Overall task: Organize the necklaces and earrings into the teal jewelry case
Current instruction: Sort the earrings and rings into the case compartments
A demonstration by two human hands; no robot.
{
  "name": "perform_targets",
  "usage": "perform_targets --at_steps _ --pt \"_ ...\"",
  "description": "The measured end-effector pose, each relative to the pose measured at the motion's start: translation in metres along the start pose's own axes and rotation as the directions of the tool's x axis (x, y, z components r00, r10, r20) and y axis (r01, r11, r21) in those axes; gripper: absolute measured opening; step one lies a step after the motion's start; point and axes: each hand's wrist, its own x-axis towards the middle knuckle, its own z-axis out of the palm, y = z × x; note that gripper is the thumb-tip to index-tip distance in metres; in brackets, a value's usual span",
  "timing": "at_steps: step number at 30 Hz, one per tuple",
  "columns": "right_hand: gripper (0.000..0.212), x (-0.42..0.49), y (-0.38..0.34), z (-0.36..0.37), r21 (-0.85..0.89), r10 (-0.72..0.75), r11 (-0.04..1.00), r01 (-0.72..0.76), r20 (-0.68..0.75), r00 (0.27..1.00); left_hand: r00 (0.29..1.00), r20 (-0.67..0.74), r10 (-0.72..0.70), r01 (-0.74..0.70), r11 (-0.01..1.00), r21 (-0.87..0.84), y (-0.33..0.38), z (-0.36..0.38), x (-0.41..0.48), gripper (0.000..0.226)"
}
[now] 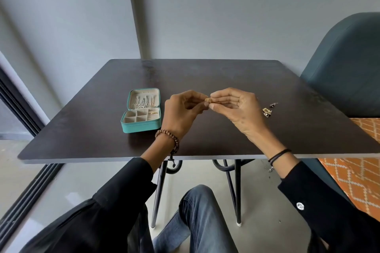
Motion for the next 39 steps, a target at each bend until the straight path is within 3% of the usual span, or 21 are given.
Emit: perform_targets --at_steps 7,15,20,26,39 --pt "0.030 -0.003 -0.017 0.029 0.098 -0.060 0.994 0.055 0.048 0.997 0.993 -0.090 0.079 -0.086 0.993 -0.086 -0.002 -0.034 -0.022 0.018" --pt "0.034 0.004 -0.035 0.057 0.150 -0.107 0.985 0.087 0.132 0.985 0.970 -0.205 0.132 -0.149 0.986 -0.072 0.000 -0.062 -0.032 0.016" --pt "0.028 0.012 -0.043 0.078 -0.006 -0.156 0.987 0.159 0.157 0.975 0.947 -0.279 0.158 -0.148 0.987 0.056 0.002 -0.083 -0.034 0.012" --pt "0.019 0.024 -0.045 0.102 -0.245 -0.280 0.906 0.344 0.260 0.924 0.947 -0.296 0.127 -0.077 0.981 0.176 -0.006 -0.108 -0.034 0.018" --pt "0.012 0.044 -0.036 0.125 -0.358 -0.158 0.876 0.325 0.423 0.892 0.956 -0.293 -0.007 0.111 0.935 0.338 -0.043 -0.131 -0.040 0.019"
